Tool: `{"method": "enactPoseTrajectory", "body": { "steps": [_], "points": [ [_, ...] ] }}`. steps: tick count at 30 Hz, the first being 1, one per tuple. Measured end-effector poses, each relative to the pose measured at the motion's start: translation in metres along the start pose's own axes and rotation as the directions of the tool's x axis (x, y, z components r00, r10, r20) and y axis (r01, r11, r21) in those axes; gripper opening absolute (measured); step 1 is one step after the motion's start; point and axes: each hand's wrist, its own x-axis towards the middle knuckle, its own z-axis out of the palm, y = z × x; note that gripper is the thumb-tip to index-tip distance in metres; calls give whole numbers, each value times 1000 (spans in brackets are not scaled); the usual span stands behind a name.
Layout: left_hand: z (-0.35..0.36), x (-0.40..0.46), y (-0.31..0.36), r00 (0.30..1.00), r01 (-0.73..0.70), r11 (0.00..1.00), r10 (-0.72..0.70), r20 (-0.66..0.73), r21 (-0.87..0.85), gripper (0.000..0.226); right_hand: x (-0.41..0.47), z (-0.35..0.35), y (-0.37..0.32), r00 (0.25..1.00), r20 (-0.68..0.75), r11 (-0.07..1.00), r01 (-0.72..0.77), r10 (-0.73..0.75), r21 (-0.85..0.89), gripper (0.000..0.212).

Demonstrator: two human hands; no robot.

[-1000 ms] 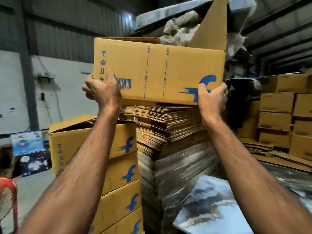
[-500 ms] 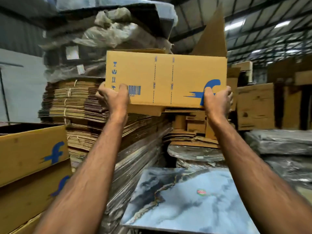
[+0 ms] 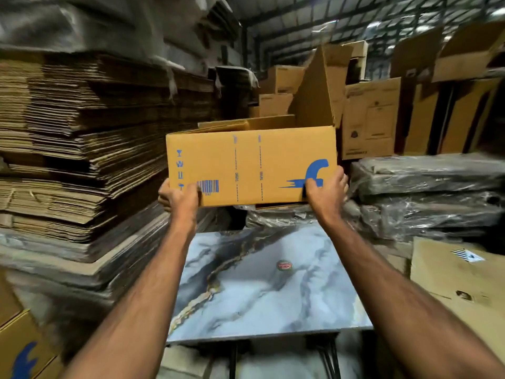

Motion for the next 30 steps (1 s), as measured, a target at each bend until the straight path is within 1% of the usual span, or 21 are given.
{"method": "enactPoseTrajectory", "body": {
  "steps": [1,2,3,4,7,10,12,13,14,16,18,20,21,23,24,26,28,30],
  "points": [
    [8,-6,-14,999,37,999,-37,11,28,62,4,7,16,1000,15,1000,-17,18,-20,86],
    [15,-4,-33,997,73,997,-73,6,36,69,9,14,32,999,30,999,-29,30,-44,87],
    [22,-4,-48,994,108,993,-108,5,40,78,14,21,49,998,46,997,-36,39,-69,87],
    [29,-2,-67,989,147,989,-147,-2,31,81,18,27,65,997,62,994,-48,54,-93,83],
    [50,-6,-116,967,253,960,-253,-15,118,67,26,39,115,985,108,979,-115,134,-169,73],
    [69,-11,-154,957,290,938,-289,-37,189,67,31,45,159,963,182,967,-163,199,-197,75],
    [80,-15,-162,950,312,914,-308,-57,259,60,38,49,178,948,228,965,-183,224,-190,84],
    [85,-17,-164,952,305,908,-298,-69,287,57,42,51,184,943,242,966,-187,228,-178,85],
    [88,-17,-171,948,316,907,-309,-72,277,55,46,53,188,941,253,969,-188,225,-160,84],
    [92,-15,-186,945,327,913,-323,-54,244,58,55,56,198,939,271,975,-186,213,-123,82],
    [94,-7,-209,938,344,901,-341,-60,263,64,64,58,210,939,252,973,-219,232,-80,79],
    [95,-1,-223,917,390,877,-397,-34,281,61,70,56,224,932,218,957,-283,289,-61,74],
    [97,-1,-224,911,396,861,-412,-18,320,52,71,56,232,929,205,951,-303,310,-64,72],
    [99,-5,-225,906,381,835,-422,18,397,33,69,57,250,935,198,955,-282,295,-88,71],
    [98,-8,-229,901,376,814,-432,30,444,32,66,59,258,939,208,961,-258,274,-101,70],
    [95,-18,-237,862,377,763,-496,102,525,34,58,63,274,929,241,958,-256,281,-127,68],
    [88,-31,-250,796,359,735,-563,223,575,29,49,66,289,906,255,939,-308,339,-153,64],
    [81,-42,-255,752,370,708,-609,255,601,20,45,65,301,886,264,922,-346,382,-171,64]
  ]
}}
